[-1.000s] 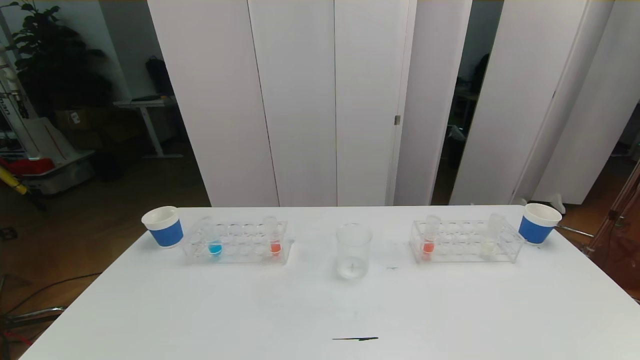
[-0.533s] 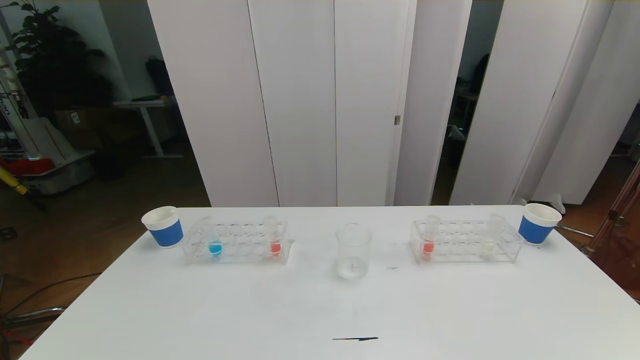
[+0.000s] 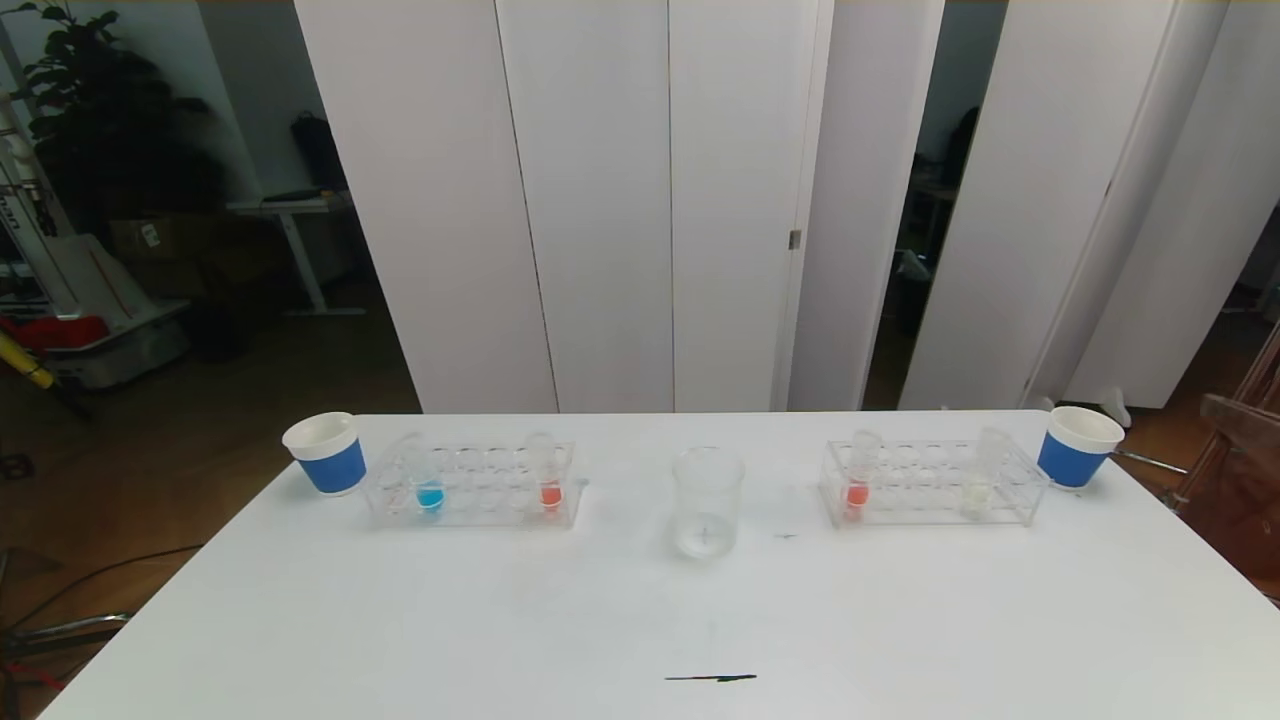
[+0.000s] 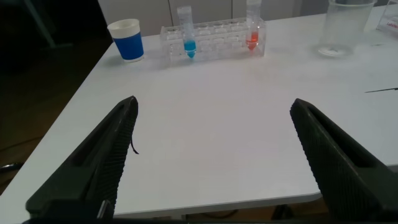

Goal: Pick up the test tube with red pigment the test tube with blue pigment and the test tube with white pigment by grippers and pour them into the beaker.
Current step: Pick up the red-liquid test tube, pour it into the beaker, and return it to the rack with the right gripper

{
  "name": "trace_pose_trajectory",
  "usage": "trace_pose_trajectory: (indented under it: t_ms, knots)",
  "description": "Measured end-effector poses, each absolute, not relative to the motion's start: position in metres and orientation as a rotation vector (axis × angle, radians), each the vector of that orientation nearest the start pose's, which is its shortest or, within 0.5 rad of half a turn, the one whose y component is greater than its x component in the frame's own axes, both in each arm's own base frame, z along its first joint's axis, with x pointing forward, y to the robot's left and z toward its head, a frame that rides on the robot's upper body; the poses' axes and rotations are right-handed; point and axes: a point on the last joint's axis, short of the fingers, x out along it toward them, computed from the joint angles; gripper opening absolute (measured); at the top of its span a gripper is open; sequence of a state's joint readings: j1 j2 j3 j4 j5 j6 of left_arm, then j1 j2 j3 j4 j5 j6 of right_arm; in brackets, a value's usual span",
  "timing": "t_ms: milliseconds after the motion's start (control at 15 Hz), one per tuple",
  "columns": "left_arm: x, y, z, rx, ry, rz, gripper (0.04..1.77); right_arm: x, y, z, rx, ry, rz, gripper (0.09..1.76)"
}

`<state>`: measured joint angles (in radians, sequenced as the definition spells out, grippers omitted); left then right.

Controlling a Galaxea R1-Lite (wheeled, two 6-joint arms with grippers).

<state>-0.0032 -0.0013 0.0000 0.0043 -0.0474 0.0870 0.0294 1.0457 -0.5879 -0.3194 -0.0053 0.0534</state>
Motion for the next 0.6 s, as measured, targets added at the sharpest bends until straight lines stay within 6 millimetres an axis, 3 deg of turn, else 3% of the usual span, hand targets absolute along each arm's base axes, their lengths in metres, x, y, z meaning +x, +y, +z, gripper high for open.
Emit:
trace_pose_trajectory:
  t_ms: [267,600]
  knots:
    - [-0.023,-0.001,0.075,0.087,0.001,-0.05,1.75,0.182,0.02,0.205,0.071,0.191,0.093,1.75]
    - [-0.023,-0.001,0.075,0.087,0.001,-0.05,1.75,0.21,0.043,0.163,0.079,0.26,0.176,1.75]
